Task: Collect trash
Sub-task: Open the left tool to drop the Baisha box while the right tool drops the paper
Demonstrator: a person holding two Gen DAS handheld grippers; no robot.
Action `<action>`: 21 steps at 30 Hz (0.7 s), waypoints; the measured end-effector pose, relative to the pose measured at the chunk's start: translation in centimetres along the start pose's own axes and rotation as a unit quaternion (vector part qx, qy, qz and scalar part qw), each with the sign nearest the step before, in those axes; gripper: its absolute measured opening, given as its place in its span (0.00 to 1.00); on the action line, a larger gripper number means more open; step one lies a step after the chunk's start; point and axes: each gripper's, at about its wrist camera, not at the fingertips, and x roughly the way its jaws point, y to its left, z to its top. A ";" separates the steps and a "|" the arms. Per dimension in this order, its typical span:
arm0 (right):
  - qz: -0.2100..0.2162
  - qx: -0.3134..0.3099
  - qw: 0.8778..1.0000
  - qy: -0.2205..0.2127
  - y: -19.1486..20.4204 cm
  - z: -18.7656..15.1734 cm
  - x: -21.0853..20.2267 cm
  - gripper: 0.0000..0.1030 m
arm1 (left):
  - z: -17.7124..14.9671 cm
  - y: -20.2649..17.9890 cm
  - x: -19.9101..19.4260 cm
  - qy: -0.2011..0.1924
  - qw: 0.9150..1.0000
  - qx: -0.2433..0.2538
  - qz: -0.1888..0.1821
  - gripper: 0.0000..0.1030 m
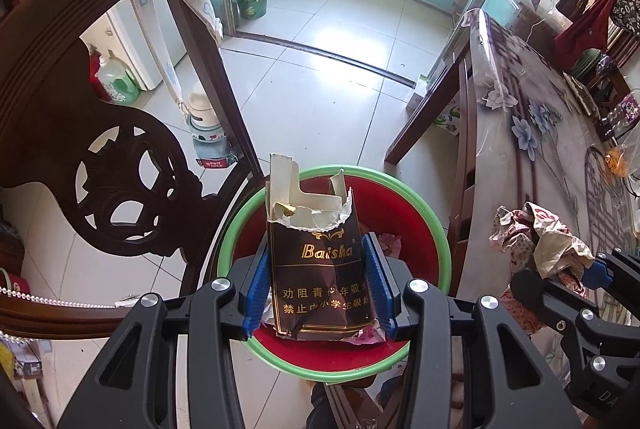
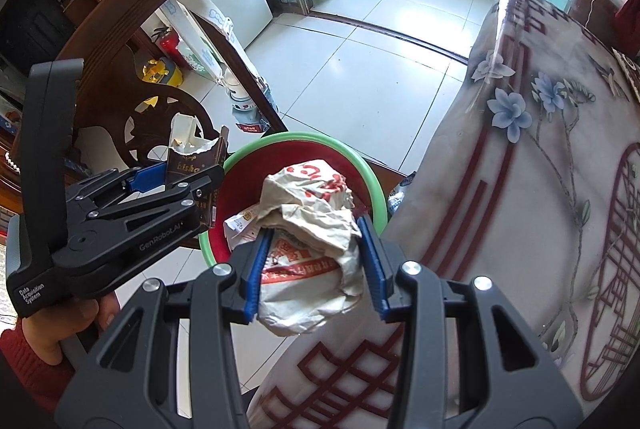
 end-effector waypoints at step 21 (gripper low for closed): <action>-0.002 -0.005 1.000 -0.008 0.0 0.2 -0.2 0.41 | 0.0 1.0 2.8 0.025 0.999 -0.001 0.033 0.43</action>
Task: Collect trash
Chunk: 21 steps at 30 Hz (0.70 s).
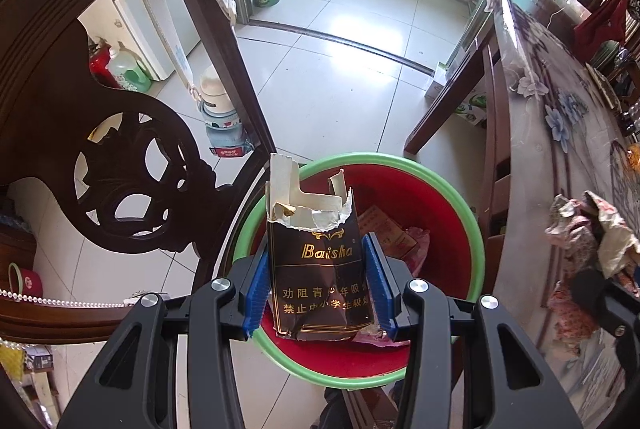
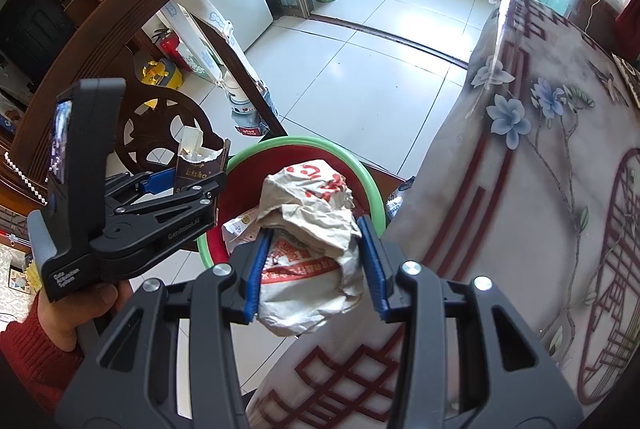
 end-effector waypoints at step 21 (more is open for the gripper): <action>-0.117 0.019 0.961 -0.251 -7.0 -5.8 -19.4 0.96 | -2.2 -8.2 -21.0 -0.286 0.958 -0.008 -0.022 0.92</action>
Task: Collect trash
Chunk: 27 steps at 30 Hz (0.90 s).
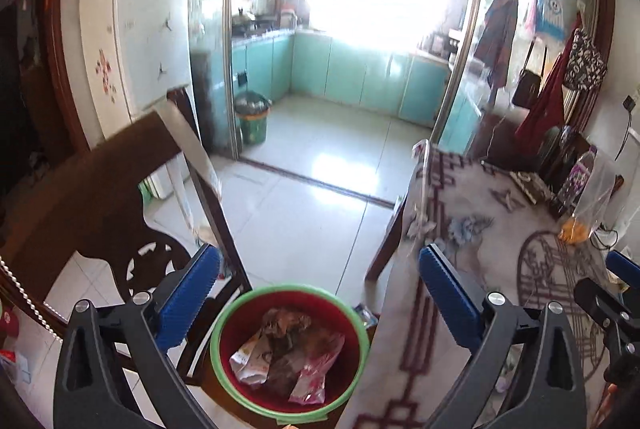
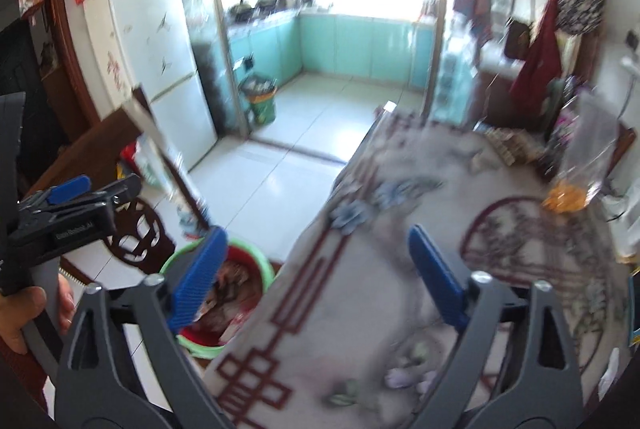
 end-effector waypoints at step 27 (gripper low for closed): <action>-0.100 0.031 0.979 -0.174 -18.4 -6.6 -15.8 0.96 | -1.4 -21.9 -13.8 -0.113 0.993 0.023 -0.006 0.93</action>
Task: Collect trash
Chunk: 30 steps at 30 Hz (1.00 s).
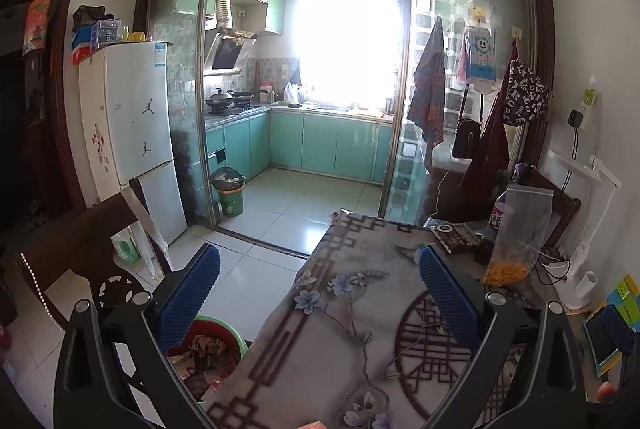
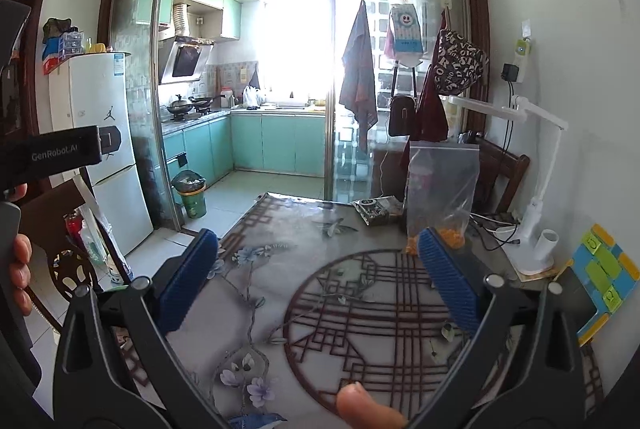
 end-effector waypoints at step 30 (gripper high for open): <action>0.014 0.005 0.999 0.030 -1.7 -1.2 1.0 0.96 | -0.6 -2.7 0.0 0.030 0.999 0.006 0.023 0.93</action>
